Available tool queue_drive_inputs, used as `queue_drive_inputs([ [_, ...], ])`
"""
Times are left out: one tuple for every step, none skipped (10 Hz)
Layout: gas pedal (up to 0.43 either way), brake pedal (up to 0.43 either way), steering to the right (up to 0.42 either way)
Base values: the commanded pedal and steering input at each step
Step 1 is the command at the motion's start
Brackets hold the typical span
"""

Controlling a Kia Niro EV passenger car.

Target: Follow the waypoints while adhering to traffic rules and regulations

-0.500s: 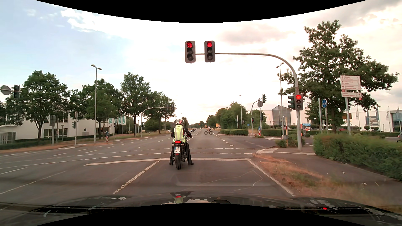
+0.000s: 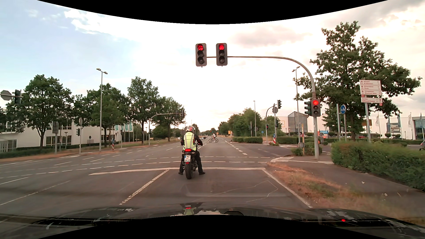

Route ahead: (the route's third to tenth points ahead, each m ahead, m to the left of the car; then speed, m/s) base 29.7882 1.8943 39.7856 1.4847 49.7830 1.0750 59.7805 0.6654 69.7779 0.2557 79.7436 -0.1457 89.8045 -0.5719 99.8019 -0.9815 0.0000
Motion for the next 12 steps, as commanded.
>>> queue_drive_inputs([
  [0.0,0.207,-0.002],
  [0.0,0.207,-0.001],
  [0.0,0.213,-0.002],
  [0.0,0.207,-0.002],
  [0.0,0.207,-0.001],
  [0.0,0.207,-0.001],
  [0.0,0.207,-0.001],
  [0.0,0.207,-0.001],
  [0.0,0.207,-0.002],
  [0.0,0.207,-0.001],
  [0.0,0.207,-0.001],
  [0.0,0.207,-0.002],
])
